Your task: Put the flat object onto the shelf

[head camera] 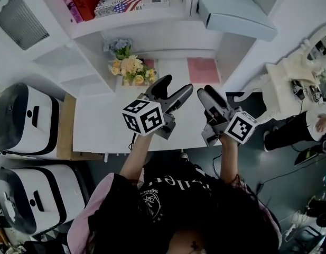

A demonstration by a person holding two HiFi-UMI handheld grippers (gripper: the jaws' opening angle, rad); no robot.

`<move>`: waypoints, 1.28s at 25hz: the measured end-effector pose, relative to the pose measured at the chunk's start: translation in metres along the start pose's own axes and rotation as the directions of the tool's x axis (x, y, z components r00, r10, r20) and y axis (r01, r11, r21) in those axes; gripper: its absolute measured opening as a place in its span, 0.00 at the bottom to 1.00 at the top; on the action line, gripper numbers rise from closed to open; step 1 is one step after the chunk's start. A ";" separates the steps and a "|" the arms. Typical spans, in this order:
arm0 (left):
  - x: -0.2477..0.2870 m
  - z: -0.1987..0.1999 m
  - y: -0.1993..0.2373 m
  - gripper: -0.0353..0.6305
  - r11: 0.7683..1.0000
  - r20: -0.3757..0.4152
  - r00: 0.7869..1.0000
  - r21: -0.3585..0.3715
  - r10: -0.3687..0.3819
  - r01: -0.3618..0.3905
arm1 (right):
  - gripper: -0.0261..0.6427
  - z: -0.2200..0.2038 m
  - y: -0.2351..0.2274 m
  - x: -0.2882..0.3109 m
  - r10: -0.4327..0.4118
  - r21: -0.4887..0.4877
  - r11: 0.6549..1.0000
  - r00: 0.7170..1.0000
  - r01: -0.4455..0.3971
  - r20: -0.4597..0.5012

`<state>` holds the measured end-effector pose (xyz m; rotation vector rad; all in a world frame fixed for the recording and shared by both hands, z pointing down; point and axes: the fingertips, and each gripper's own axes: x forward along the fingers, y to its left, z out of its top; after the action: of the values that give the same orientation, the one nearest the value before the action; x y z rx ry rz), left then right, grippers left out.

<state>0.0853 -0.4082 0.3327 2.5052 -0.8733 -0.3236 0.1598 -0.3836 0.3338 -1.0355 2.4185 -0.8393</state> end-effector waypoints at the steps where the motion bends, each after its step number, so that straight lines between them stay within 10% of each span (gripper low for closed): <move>1: -0.011 -0.006 0.003 0.65 1.000 -0.014 1.000 -0.010 0.000 -0.001 | 0.51 -0.011 0.000 0.000 -0.021 0.000 1.000 1.000 0.021 -0.008; 24: -0.228 -0.108 0.047 0.65 0.987 -0.240 0.968 -0.159 -0.068 0.030 | 0.49 -0.210 0.104 -0.003 -0.182 0.056 0.981 0.981 0.186 -0.066; 32: -0.247 -0.123 0.043 0.64 0.985 -0.234 0.972 -0.174 -0.024 -0.018 | 0.20 -0.224 0.112 -0.021 -0.192 0.049 0.979 0.976 0.197 -0.100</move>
<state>-0.0830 -0.2389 0.4770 2.3234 -0.7131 -0.0953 -0.0070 -0.2225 0.4305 -1.2514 2.3810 -1.0401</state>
